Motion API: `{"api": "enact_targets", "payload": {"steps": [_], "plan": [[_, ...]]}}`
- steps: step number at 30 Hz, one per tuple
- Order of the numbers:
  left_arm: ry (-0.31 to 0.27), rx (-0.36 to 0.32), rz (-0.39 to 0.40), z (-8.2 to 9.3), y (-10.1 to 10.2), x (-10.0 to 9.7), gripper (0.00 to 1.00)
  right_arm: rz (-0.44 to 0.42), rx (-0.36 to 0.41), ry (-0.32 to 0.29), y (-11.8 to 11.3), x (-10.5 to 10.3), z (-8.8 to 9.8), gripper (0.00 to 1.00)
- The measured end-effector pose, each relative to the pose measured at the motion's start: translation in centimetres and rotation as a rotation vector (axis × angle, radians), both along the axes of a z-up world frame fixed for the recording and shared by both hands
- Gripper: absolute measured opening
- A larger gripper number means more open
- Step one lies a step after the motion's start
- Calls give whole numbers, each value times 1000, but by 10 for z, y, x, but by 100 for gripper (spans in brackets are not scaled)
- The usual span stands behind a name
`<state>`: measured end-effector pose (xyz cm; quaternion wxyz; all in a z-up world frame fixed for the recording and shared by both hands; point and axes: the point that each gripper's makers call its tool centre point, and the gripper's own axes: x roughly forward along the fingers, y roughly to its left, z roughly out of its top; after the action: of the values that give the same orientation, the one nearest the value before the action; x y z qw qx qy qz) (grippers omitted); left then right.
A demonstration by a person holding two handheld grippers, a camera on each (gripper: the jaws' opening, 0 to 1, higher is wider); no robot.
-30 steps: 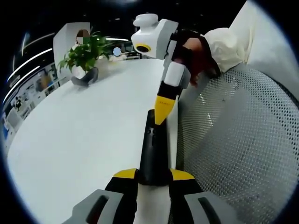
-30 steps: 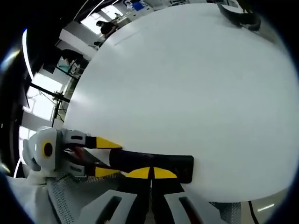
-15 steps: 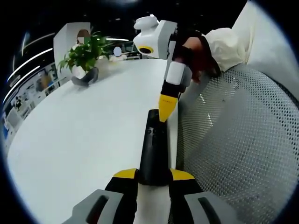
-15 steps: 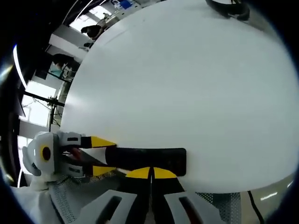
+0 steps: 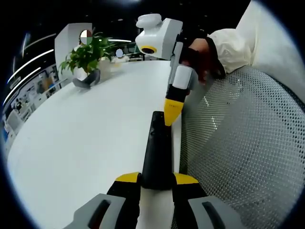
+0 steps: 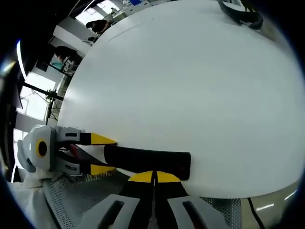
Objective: Press the specified remote control buttons in sequence, fully releasing each button before pressing the next.
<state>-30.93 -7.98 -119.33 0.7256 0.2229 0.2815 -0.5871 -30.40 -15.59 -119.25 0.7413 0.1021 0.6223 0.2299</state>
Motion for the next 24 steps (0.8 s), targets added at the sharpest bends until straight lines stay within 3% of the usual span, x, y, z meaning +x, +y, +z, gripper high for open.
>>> {"api": "enact_targets", "payload": {"steps": [17,24], "plan": [[-4,1,-6,0,0,0,25,8,8,-1,1,2,1,0],[-3,3,-5,0,0,0,25,7,2,-63,2,8,7,0]]}}
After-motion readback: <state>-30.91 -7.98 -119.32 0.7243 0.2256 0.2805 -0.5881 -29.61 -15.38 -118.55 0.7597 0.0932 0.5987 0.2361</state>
